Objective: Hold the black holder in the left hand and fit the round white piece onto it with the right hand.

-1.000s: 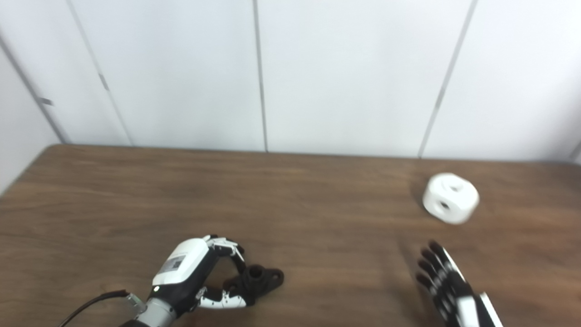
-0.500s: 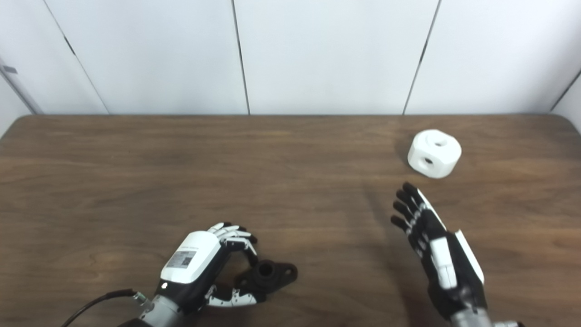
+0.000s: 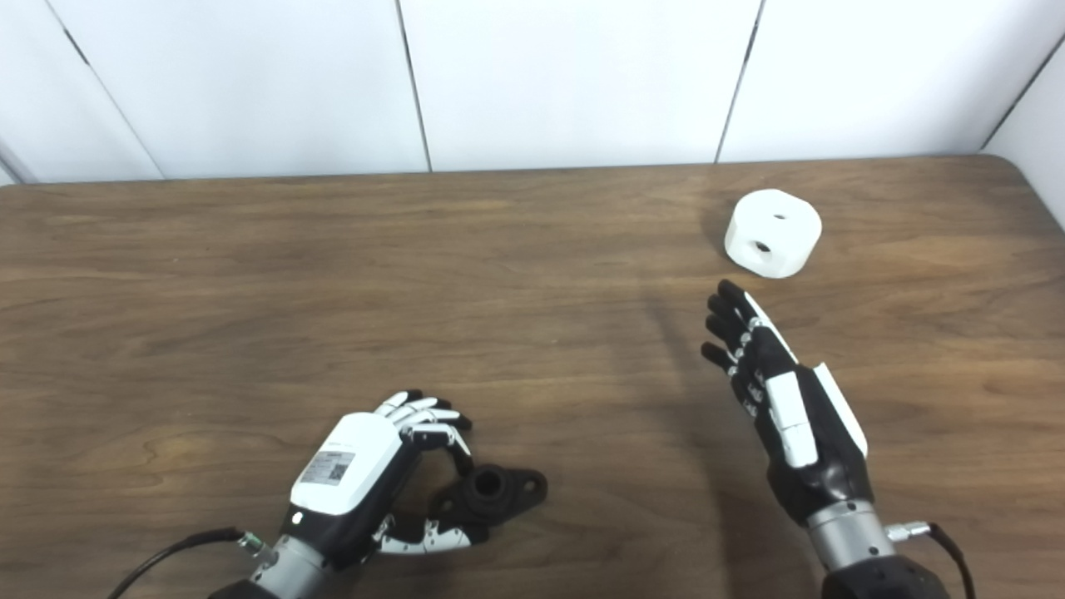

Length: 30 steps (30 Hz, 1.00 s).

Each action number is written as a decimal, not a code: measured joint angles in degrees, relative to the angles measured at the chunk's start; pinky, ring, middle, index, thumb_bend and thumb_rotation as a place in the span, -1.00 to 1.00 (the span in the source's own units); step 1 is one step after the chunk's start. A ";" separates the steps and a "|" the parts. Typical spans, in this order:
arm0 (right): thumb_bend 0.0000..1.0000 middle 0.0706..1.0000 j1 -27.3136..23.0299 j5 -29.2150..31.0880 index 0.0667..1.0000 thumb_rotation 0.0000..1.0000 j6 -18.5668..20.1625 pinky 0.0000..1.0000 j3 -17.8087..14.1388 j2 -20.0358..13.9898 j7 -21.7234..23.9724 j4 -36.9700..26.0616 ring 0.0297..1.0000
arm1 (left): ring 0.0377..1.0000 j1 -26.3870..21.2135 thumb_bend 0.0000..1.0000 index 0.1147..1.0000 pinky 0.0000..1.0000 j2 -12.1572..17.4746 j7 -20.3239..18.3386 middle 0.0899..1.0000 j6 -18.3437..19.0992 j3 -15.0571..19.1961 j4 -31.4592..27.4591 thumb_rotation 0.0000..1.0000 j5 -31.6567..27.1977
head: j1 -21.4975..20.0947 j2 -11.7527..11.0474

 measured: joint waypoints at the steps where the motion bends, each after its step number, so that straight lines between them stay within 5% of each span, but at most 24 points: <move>1: 0.47 0.88 -0.14 -0.53 0.89 0.94 0.14 0.78 -0.14 -0.01 -0.23 -0.10 0.88 | 0.70 0.02 0.02 -0.15 0.86 -0.03 -0.04 0.50 -0.16 -0.03 0.00 -0.88 0.17 | -0.79 0.17; 8: 0.35 0.93 -2.78 -2.66 0.92 0.69 2.09 0.93 -3.13 -0.95 -1.69 -1.29 0.96 | 0.69 0.02 0.02 -0.15 0.83 -0.26 -1.06 0.49 -1.03 -0.01 0.00 -0.88 1.57 | -4.04 0.44; 15: 0.40 0.99 -8.77 -9.67 0.86 0.64 7.13 0.99 -4.52 -8.80 -1.44 -0.83 1.00 | 0.69 0.14 0.03 -0.16 0.83 -0.81 -1.39 0.50 -1.71 0.23 0.06 -0.88 2.01 | -7.47 -1.58; 20: 0.46 0.99 -12.20 -17.15 0.84 0.62 8.96 0.94 -2.72 -13.57 -0.64 2.88 0.99 | 0.70 0.22 0.03 -0.16 0.82 -0.95 -1.35 0.50 -2.21 0.46 0.54 -0.88 1.97 | -11.77 -3.78; 30: 0.49 0.99 -18.77 -29.06 0.90 0.37 9.26 1.00 0.59 -16.71 1.94 7.14 1.00 | 0.66 0.18 0.03 -0.16 0.78 -0.46 -0.59 0.46 -5.11 2.03 2.11 -0.89 1.33 | -16.17 -5.88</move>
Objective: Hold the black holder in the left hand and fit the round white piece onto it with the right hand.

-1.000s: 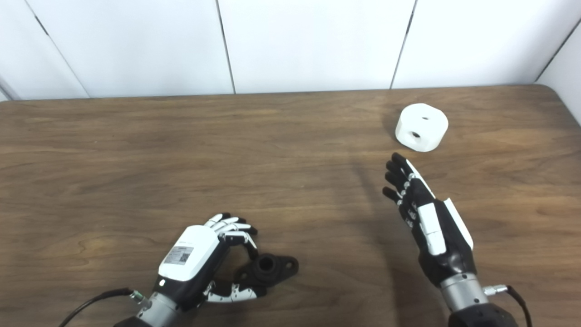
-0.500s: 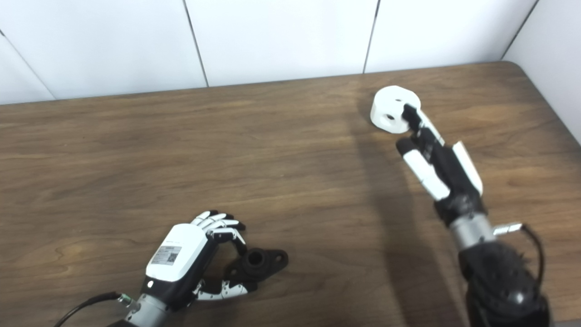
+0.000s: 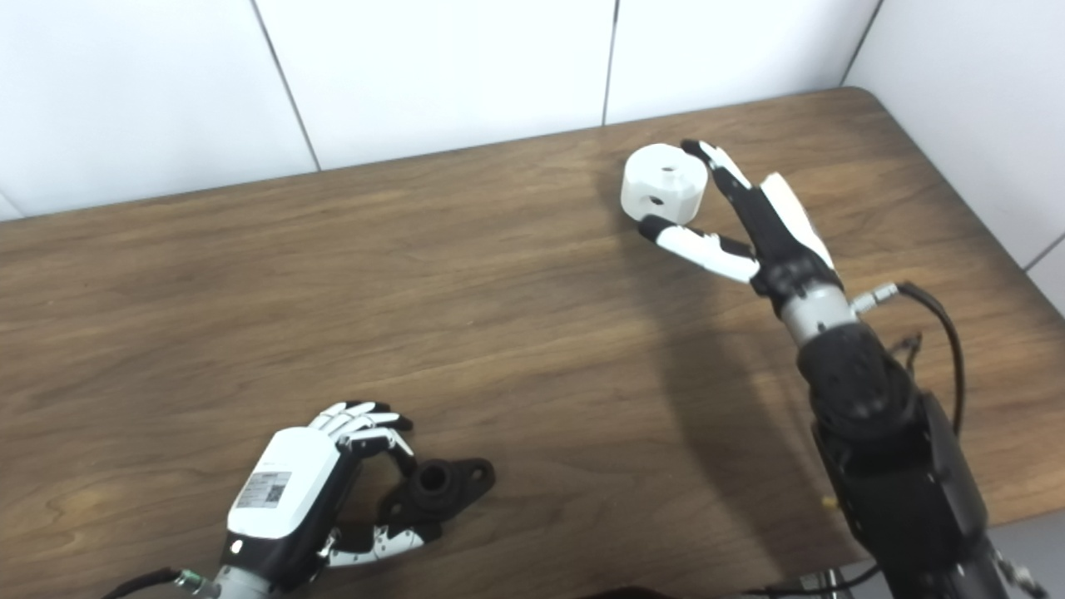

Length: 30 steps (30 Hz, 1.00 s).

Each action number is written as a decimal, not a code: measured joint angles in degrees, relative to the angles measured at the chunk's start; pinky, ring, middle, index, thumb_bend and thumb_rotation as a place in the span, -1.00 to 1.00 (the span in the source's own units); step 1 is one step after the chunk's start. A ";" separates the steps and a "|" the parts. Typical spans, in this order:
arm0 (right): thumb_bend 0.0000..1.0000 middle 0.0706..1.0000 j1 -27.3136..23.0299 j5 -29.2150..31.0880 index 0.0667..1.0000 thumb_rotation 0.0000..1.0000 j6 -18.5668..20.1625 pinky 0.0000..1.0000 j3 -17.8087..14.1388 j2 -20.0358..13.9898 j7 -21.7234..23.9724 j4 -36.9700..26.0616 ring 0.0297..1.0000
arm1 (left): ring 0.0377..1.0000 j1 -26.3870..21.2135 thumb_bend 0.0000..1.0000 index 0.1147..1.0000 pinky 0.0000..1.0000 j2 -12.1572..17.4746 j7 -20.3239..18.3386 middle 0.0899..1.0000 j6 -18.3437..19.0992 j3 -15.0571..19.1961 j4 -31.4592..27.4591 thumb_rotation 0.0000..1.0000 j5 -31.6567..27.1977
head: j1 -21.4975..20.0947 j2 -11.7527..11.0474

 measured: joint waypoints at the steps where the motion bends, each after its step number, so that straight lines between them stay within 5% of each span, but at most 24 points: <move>1: 0.51 0.99 -1.08 -1.72 0.90 0.35 0.01 1.00 0.00 -0.33 0.78 0.25 1.00 | 0.65 0.04 0.03 -0.16 0.78 0.10 0.46 0.46 -0.49 0.20 0.29 -0.89 -0.19 | -0.61 -0.18; 16: 0.49 1.00 -14.25 -13.99 0.92 0.16 0.02 0.91 1.88 -0.27 6.86 18.03 1.00 | 0.64 0.37 0.03 -0.16 0.78 1.75 0.80 0.45 -3.49 2.28 0.92 -0.89 -3.50 | -7.03 -0.88; 30: 0.62 0.99 -20.76 -21.70 0.84 0.00 0.03 0.90 5.36 -2.35 13.25 27.69 1.00 | 0.64 0.71 0.03 -0.16 0.76 2.05 -0.96 0.45 -3.55 3.11 -0.13 -0.90 -3.96 | -6.51 -2.29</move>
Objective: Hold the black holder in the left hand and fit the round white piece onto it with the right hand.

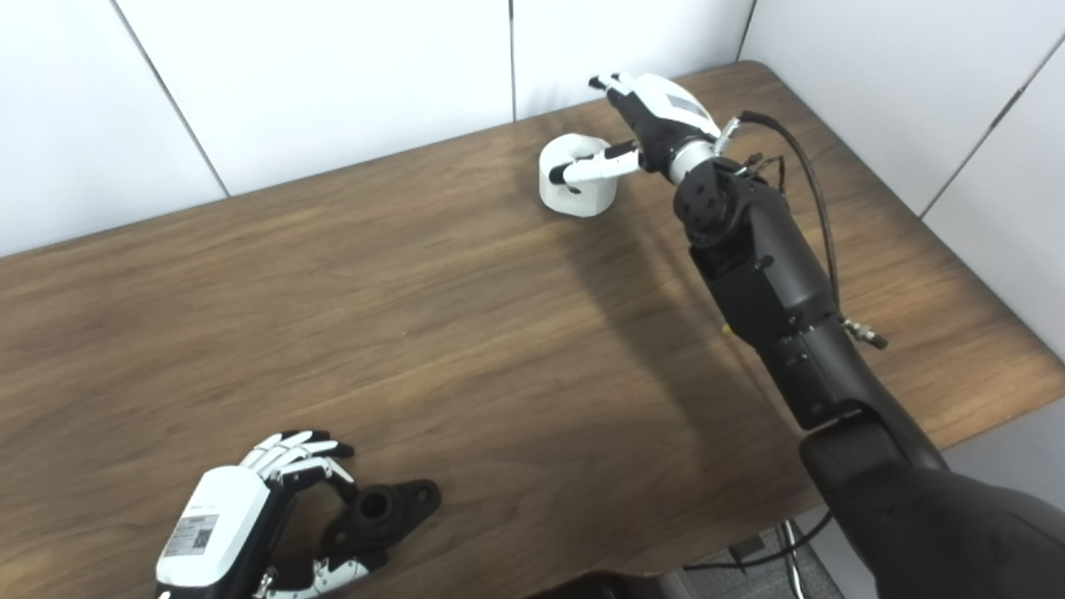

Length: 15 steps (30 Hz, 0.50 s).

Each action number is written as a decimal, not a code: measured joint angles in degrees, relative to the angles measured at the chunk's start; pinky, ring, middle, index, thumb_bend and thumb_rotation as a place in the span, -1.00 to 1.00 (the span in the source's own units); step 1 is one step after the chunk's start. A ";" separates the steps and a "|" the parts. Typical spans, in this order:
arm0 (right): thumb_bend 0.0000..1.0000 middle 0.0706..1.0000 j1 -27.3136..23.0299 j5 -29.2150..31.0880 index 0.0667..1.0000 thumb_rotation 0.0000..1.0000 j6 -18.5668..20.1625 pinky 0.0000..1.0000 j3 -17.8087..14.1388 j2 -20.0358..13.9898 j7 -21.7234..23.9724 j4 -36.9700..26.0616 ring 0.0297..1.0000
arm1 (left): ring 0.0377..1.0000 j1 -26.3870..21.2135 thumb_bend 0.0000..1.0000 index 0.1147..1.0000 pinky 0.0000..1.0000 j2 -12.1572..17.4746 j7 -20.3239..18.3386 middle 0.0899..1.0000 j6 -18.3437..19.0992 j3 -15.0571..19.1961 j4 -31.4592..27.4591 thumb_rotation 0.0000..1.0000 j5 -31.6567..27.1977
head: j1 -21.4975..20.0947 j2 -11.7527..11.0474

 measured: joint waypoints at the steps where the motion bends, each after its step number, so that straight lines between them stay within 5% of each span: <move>1: 0.64 0.99 0.01 -0.23 0.84 -0.02 0.00 0.90 0.08 0.00 0.47 0.28 1.00 | 0.64 0.05 0.03 -0.16 0.76 -0.04 0.00 0.44 -0.01 0.01 -0.01 -0.90 0.00 | 0.26 -0.26; 15: 0.69 0.97 0.07 -2.52 0.75 -0.22 0.00 0.90 1.82 0.03 1.50 2.40 1.00 | 0.61 0.65 0.04 -0.16 0.73 -0.62 0.63 0.42 -0.32 0.34 0.16 -0.90 0.15 | 0.70 -6.86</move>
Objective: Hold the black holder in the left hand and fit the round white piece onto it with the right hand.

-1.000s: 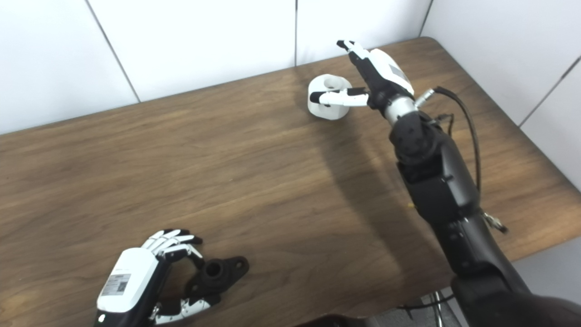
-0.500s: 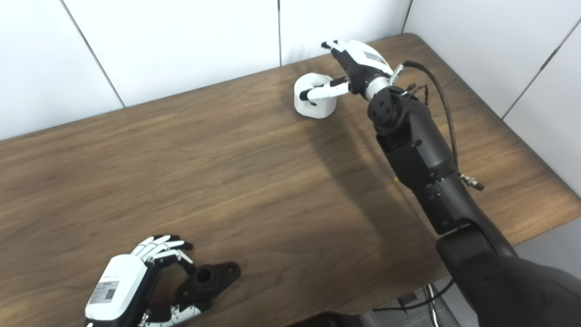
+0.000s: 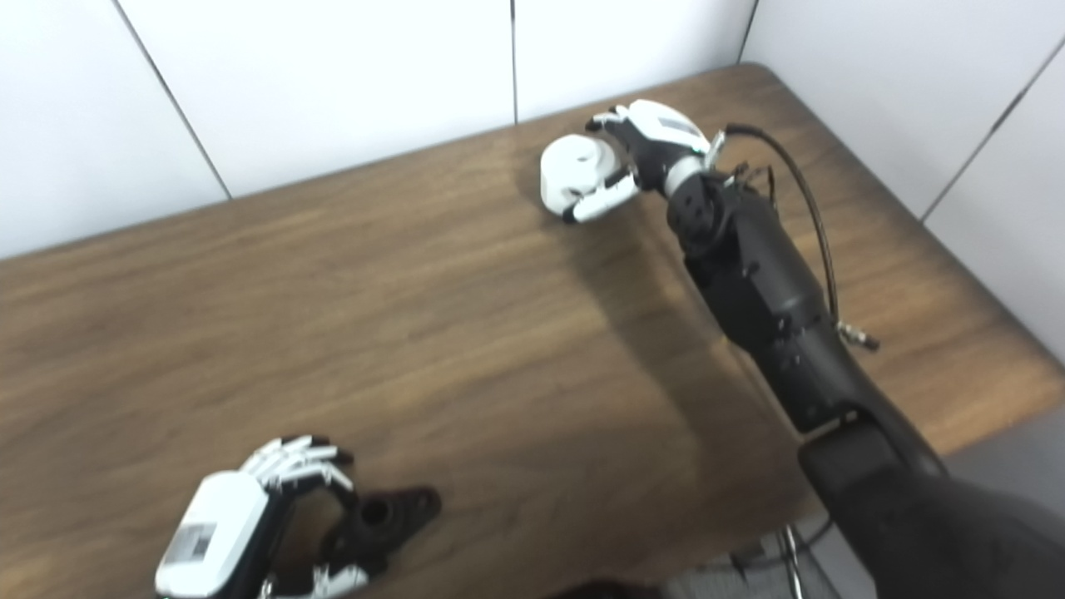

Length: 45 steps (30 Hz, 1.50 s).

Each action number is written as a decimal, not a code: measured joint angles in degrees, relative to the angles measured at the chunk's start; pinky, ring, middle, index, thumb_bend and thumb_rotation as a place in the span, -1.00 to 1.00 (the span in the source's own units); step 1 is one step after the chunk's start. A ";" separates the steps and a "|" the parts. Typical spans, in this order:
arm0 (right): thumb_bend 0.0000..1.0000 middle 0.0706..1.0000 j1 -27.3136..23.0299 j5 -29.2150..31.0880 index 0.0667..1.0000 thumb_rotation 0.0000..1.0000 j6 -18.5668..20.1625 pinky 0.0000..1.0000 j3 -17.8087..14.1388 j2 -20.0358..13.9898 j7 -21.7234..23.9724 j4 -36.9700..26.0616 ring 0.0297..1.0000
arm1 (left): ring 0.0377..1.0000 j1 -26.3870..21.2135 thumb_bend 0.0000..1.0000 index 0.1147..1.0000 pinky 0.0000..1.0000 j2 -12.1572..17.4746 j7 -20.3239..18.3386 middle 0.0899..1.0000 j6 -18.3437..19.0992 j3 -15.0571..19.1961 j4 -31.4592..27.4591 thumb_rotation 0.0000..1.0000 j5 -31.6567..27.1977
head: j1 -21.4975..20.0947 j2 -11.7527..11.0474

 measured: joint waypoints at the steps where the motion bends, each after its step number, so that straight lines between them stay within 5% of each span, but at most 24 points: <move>1: 0.70 0.96 0.00 -0.06 0.74 -0.23 0.00 0.88 0.20 0.01 -0.07 0.25 1.00 | 0.61 0.00 0.04 -0.16 0.72 0.00 0.19 0.42 -0.06 0.00 0.09 -0.90 0.02 | 0.09 -0.61; 13: 0.67 0.93 0.12 0.86 0.67 -0.22 -0.02 0.88 1.46 0.10 -2.01 2.04 1.00 | 0.59 0.00 0.04 -0.16 0.69 0.00 1.83 0.40 -1.05 -0.19 1.14 -0.89 0.30 | 1.40 -2.99; 45: 0.59 0.82 0.30 3.60 0.29 -0.32 -1.55 0.89 1.97 0.00 -8.51 3.32 0.96 | 0.59 0.04 0.04 -0.16 0.69 -0.10 2.16 0.40 -1.89 0.00 1.56 -0.89 0.29 | 1.05 -2.46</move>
